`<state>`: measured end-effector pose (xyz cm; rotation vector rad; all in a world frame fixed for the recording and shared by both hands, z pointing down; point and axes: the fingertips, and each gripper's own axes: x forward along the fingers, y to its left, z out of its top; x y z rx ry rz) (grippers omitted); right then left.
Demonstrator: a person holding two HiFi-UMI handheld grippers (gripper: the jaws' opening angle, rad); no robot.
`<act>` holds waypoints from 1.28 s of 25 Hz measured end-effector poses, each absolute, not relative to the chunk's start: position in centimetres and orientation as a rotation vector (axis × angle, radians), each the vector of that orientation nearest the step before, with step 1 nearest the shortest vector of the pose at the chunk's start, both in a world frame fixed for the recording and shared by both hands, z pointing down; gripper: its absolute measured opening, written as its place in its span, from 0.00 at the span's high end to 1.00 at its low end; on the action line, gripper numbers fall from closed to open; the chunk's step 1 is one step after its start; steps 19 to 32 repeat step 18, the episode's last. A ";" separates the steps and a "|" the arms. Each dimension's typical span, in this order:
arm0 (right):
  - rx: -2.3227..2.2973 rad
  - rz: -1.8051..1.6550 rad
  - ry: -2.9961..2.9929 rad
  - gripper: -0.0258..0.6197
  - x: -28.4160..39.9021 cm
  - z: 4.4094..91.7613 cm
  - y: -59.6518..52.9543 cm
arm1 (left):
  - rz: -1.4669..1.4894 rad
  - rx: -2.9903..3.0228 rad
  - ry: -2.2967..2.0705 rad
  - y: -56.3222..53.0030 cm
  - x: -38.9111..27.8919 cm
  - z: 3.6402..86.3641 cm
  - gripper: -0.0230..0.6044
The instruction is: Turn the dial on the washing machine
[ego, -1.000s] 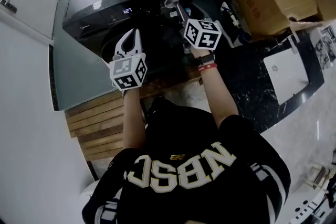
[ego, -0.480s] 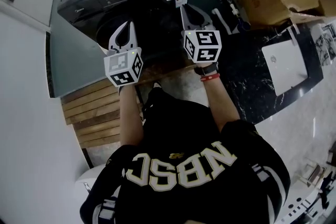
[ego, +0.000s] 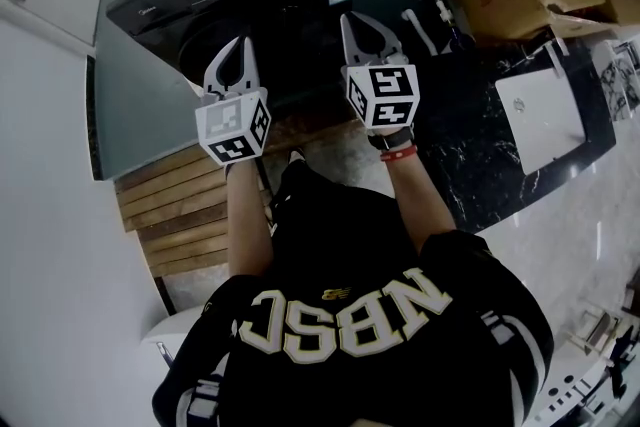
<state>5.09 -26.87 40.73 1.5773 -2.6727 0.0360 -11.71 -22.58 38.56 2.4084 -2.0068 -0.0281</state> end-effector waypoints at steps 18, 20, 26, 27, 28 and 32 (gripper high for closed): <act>1.464 0.022 -2.711 0.95 5.2 40.7 -26.7 | -0.048 2.418 -2.017 -22.6 -10.8 38.0 0.94; 1.464 0.022 -2.711 0.95 5.2 40.7 -26.7 | -0.048 2.418 -2.017 -22.6 -10.8 38.0 0.94; 1.464 0.022 -2.711 0.95 5.2 40.7 -26.7 | -0.048 2.418 -2.017 -22.6 -10.8 38.0 0.94; 1.464 0.022 -2.711 0.95 5.2 40.7 -26.7 | -0.048 2.418 -2.017 -22.6 -10.8 38.0 0.94; 1.464 0.022 -2.711 0.95 5.2 40.7 -26.7 | -0.048 2.418 -2.017 -22.6 -10.8 38.0 0.94; 1.464 0.022 -2.711 0.95 5.2 40.7 -26.7 | -0.048 2.418 -2.017 -22.6 -10.8 38.0 0.94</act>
